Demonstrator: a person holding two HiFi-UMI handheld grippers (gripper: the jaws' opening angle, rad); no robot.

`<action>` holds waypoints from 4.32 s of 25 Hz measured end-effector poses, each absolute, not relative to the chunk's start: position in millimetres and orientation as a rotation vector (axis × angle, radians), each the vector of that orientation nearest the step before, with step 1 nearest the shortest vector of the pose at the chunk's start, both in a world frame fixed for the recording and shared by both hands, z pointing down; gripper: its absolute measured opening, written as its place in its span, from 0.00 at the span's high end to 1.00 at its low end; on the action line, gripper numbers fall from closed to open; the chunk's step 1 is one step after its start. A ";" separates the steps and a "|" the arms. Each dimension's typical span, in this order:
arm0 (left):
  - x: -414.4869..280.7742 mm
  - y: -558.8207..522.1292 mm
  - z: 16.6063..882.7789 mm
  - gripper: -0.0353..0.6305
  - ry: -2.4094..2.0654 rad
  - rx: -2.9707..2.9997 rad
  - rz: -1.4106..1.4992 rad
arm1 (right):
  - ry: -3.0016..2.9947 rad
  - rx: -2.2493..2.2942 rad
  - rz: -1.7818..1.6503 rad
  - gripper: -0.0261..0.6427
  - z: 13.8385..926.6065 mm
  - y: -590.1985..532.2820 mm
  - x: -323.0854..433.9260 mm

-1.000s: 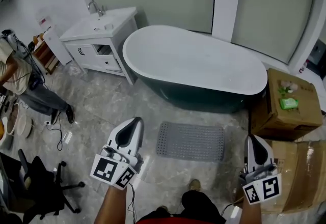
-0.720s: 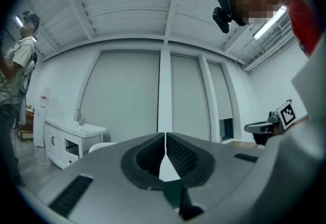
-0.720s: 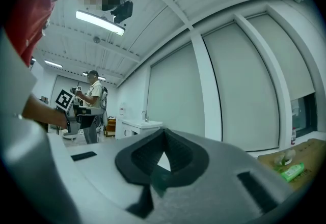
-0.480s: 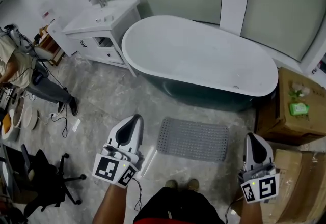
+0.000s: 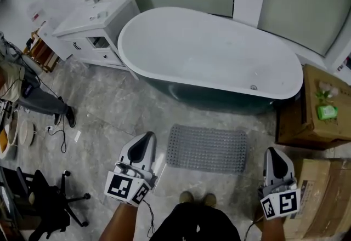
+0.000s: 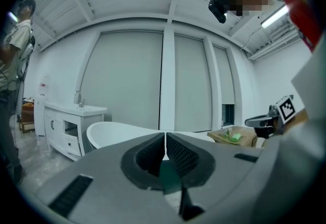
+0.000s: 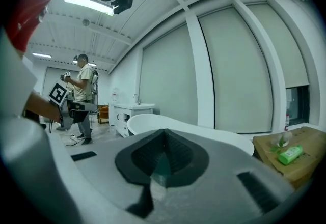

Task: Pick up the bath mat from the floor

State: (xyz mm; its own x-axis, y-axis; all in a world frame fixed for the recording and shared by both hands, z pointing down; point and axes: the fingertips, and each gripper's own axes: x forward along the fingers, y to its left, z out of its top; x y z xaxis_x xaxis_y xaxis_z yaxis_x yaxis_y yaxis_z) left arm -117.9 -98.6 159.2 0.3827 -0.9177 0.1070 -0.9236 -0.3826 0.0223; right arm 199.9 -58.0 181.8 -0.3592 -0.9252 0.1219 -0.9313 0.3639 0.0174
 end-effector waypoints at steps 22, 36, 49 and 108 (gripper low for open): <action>-167.1 -151.5 485.0 0.92 -1.565 2.364 0.323 | -2.238 1.766 0.310 0.95 460.3 -96.3 217.5; -184.0 -172.3 649.2 0.92 -1.553 2.299 0.448 | -2.160 1.777 0.414 0.95 623.7 -113.2 244.9; -198.1 -183.1 791.3 0.92 -1.543 2.188 0.539 | -2.053 1.761 0.475 0.93 769.3 -124.4 283.5; -222.3 -159.6 1028.2 0.86 -1.327 1.897 0.888 | -1.865 1.546 0.852 0.87 1019.2 -124.7 312.2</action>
State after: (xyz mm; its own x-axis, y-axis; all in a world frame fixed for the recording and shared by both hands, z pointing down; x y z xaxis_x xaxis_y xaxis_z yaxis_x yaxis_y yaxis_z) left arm -222.3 -159.6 1028.2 0.2582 -0.5125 0.8190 -0.9525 -0.2766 0.1272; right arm 312.2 -124.7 1019.2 -0.1729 -0.6245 0.7617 -0.9846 0.1308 -0.1163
